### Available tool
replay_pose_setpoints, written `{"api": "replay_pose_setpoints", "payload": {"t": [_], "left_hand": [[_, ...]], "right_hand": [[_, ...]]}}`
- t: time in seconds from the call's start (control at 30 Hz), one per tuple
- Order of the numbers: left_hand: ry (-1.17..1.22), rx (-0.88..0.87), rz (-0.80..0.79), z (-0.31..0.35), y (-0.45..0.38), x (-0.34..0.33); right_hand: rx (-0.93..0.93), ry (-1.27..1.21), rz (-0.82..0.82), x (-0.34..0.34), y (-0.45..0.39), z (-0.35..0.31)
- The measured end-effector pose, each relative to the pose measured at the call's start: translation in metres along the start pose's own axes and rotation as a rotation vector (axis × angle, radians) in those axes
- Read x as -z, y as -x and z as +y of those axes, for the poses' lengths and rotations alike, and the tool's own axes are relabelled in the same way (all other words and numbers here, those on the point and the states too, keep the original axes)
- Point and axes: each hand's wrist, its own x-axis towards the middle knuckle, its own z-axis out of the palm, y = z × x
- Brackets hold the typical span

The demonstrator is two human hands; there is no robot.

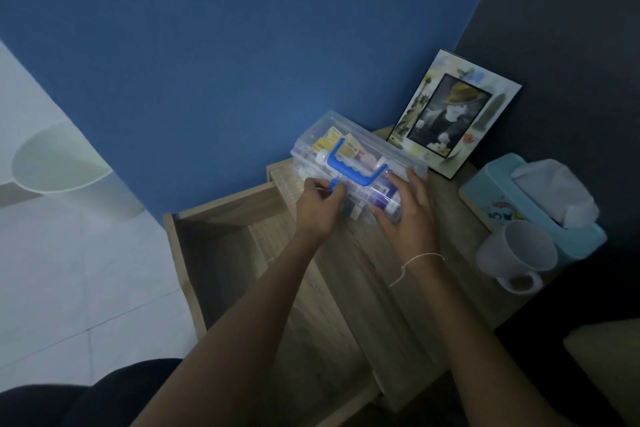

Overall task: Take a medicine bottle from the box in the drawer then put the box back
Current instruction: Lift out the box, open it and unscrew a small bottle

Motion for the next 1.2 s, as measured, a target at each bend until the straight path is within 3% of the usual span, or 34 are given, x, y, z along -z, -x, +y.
{"api": "replay_pose_setpoints", "payload": {"t": [0.2,0.83,1.03,1.2], "left_hand": [[0.106,0.166,-0.001,0.014,-0.005,-0.002],[0.159,0.388,-0.108,0.030,-0.018,0.010],[0.090,0.393,-0.086,0.047,-0.007,0.014],[0.062,0.301,-0.088,0.030,-0.001,0.020]], "right_hand": [[-0.002,-0.007,0.002,0.000,0.001,-0.003],[-0.021,-0.028,-0.029,0.003,-0.001,-0.004],[-0.034,-0.021,-0.050,0.005,-0.002,-0.004],[-0.049,0.007,-0.088,0.007,-0.004,-0.005]]}}
